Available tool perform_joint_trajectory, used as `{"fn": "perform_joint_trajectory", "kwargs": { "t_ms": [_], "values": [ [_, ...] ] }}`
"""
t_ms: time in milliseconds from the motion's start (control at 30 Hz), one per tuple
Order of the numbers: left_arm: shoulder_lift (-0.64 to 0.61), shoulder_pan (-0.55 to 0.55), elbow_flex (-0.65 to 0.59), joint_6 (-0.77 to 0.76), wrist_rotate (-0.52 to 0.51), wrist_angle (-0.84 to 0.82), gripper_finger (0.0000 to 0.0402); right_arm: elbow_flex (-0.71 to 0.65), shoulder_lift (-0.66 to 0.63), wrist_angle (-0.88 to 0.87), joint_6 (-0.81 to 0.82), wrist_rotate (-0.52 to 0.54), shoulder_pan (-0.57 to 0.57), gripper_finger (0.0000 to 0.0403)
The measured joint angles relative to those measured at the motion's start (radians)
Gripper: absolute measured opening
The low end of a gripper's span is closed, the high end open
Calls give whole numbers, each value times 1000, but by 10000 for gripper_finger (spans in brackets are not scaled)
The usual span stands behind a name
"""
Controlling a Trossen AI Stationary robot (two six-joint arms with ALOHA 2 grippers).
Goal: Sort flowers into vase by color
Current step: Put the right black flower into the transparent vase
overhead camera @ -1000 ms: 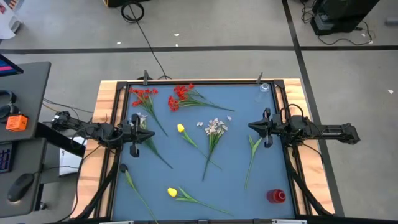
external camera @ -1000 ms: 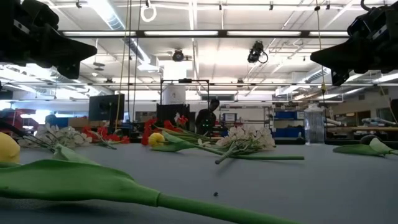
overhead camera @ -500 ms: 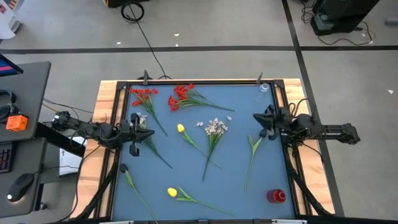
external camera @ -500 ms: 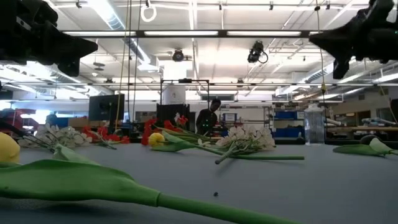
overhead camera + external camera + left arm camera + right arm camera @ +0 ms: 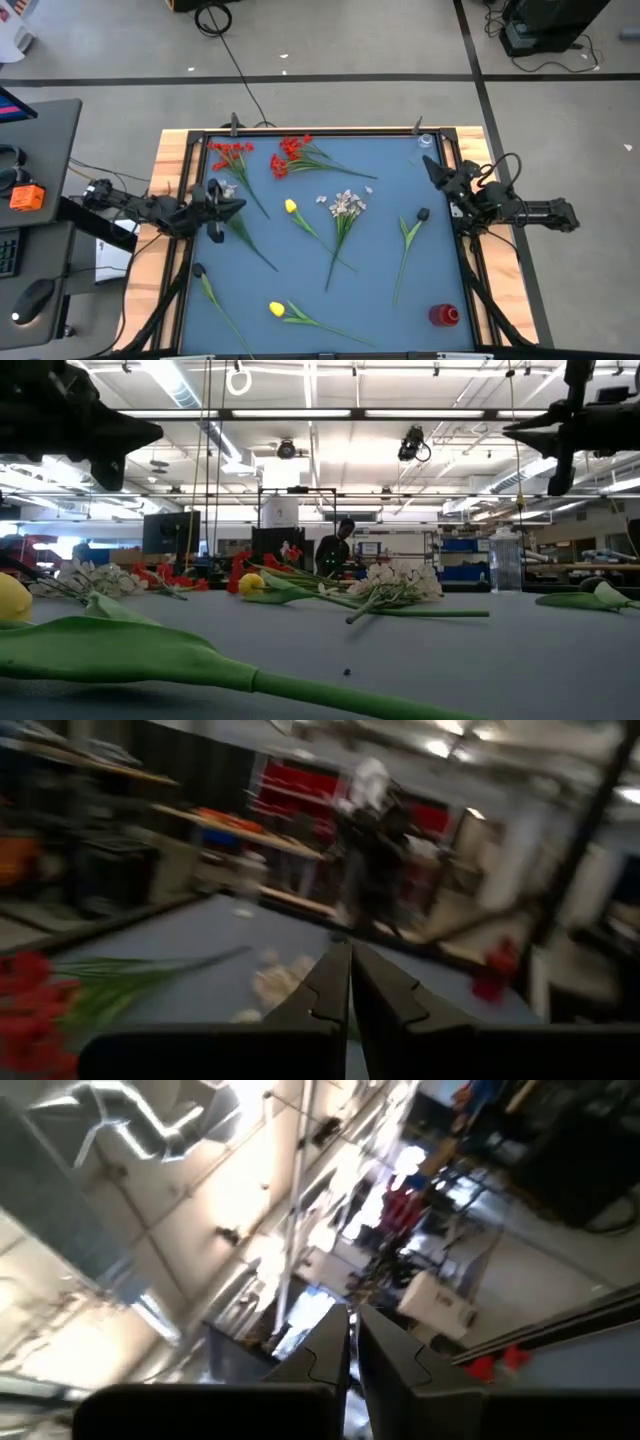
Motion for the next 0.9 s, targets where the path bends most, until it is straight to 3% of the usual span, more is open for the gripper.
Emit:
{"fn": "perform_joint_trajectory", "kwargs": {
  "t_ms": [200,333,500,700,900],
  "values": [
    [14,34,0,-73,-119,95,23,0,62,-2,110,-44,0,35],
    [59,74,14,-140,-119,83,23,35,178,-11,157,-128,1,37],
    [165,120,66,-233,-67,86,31,144,382,-10,137,-154,0,37],
    [343,140,153,-340,-21,72,78,327,662,-40,105,-240,0,39],
    [490,140,294,-400,-4,-74,140,533,876,-335,184,-320,0,84]
  ]
}}
